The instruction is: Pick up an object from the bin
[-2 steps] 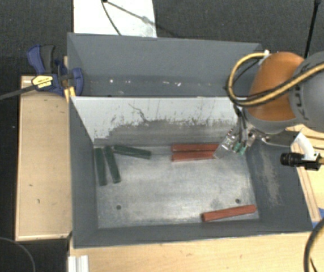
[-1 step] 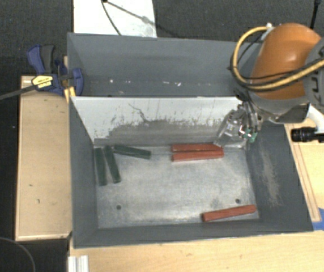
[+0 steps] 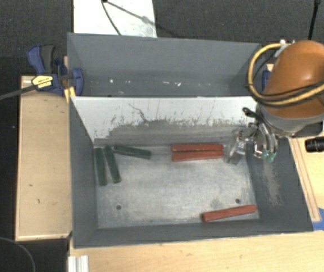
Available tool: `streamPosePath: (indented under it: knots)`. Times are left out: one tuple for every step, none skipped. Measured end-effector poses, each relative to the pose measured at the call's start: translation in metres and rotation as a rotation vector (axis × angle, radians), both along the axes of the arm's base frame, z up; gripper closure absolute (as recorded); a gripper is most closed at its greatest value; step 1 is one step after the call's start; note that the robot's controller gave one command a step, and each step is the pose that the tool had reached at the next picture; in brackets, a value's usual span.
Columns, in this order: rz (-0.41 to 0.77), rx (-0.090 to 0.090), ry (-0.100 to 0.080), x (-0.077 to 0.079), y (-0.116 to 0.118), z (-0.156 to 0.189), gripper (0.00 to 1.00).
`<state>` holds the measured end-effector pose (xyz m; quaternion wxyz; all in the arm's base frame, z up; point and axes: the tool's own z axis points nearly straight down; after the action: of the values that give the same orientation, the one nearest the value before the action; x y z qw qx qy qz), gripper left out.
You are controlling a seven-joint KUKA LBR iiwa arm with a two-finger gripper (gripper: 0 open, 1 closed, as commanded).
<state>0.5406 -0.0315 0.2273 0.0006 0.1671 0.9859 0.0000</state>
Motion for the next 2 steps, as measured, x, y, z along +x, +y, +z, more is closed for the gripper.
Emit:
streamPosePath:
  knots:
    - [-0.017, 0.0, 0.009, -0.0672, -0.0407, -0.0566, 1.0]
    - [-0.012, 0.0, -0.001, -0.0634, -0.0383, -0.0536, 0.0]
